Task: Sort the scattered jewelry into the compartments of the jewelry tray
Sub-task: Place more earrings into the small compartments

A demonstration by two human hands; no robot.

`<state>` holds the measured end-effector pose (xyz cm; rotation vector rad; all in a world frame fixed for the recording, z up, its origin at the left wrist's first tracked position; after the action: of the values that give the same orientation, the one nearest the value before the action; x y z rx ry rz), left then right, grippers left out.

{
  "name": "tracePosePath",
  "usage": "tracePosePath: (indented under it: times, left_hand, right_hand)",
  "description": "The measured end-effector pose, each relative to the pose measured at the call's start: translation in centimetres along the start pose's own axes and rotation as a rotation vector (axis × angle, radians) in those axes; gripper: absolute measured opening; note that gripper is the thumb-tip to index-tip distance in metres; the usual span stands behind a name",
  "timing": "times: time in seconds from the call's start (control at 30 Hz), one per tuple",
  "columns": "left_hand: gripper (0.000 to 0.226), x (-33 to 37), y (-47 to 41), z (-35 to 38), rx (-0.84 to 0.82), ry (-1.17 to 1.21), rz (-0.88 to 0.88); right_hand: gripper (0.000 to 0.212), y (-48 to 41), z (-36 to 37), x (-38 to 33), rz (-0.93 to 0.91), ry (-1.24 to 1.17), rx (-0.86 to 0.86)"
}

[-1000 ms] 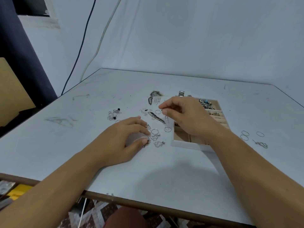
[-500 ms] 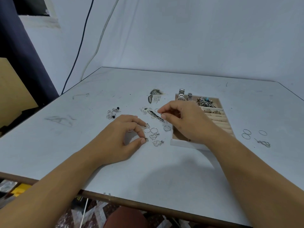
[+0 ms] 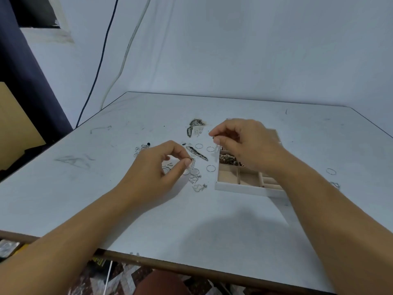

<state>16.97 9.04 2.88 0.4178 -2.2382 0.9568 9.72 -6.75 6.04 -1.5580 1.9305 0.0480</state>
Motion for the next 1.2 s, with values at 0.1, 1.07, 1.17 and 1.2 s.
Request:
tracePosePath:
  times: [0.1, 1.07, 1.17, 1.2]
  left_hand:
    - [0.005, 1.3, -1.4, 0.2, 0.016, 0.095, -0.025]
    - [0.028, 3.0, -3.9, 11.6, -0.347, -0.170, 0.095]
    - [0.027, 3.3, -3.8, 10.2, -0.337, -0.123, 0.107]
    - [0.026, 3.2, -3.9, 9.3, -0.322, -0.102, 0.100]
  right_hand:
    - [0.011, 0.3, -2.5, 0.4, 0.009, 0.030, 0.007]
    - [0.013, 4.6, -5.2, 7.4, 0.123, -0.116, 0.169]
    - [0.013, 4.6, -4.9, 7.2, 0.121, -0.136, 0.147]
    - [0.013, 4.6, -4.7, 7.1, 0.120, -0.148, 0.134]
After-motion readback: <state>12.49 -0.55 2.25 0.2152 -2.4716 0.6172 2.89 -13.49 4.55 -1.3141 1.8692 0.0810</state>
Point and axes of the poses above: each hand's wrist, its own y-axis away from the middle knuckle, its own z-axis out of the palm, x = y × z, the point moved 9 cm from there along -y, towards the middle knuckle, and after that the axes turned 8 degrees about y, right-handed, at the moved point
